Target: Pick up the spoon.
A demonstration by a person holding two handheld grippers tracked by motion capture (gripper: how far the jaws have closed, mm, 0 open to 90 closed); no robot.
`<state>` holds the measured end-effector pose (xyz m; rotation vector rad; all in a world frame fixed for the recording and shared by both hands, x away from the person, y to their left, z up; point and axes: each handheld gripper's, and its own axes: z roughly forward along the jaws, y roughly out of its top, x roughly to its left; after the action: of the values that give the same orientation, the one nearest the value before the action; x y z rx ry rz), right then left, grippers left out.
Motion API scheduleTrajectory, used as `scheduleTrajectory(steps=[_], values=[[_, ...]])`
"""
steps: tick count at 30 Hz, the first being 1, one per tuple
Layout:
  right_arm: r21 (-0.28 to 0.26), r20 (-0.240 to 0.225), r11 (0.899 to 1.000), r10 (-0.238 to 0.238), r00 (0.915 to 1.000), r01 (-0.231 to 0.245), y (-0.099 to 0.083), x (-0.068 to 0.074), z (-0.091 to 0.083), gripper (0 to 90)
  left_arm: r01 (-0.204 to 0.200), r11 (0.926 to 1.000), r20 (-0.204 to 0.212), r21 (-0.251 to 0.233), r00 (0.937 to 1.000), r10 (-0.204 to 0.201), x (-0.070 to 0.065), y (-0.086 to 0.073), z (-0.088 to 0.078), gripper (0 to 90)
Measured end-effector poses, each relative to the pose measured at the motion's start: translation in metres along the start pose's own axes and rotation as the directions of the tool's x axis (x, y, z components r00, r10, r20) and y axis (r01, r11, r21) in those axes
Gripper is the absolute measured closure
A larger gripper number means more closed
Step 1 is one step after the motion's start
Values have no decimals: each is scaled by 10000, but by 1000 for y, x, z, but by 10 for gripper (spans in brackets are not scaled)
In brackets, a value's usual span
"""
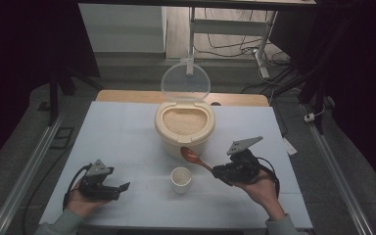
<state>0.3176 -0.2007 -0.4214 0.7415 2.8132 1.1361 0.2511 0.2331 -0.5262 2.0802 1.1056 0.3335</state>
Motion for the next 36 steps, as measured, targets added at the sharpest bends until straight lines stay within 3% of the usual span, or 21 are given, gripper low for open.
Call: scheduleTrajectory(steps=[10,25,30,33,36], values=[[451,-343,9977,-487,9982,503,19,4,21,791,-1,10000,40,10,10000,1,1,0,0,135],[697,-743,9912,-1073,9914,1125,27,10,38,791,-22,10000,14,39,10000,22,0,0,1,136],[731,-712,9914,-1037,9921,1089,27,11,39,791,-38,10000,35,42,10000,38,0,0,0,136],[737,-695,9911,-1055,9920,1106,27,10,39,791,-303,9995,-7,-34,9995,303,-4,7,0,136],[760,-685,9904,-1100,9916,1152,28,11,40,791,-926,9956,22,-167,9957,926,-14,20,-3,144]])
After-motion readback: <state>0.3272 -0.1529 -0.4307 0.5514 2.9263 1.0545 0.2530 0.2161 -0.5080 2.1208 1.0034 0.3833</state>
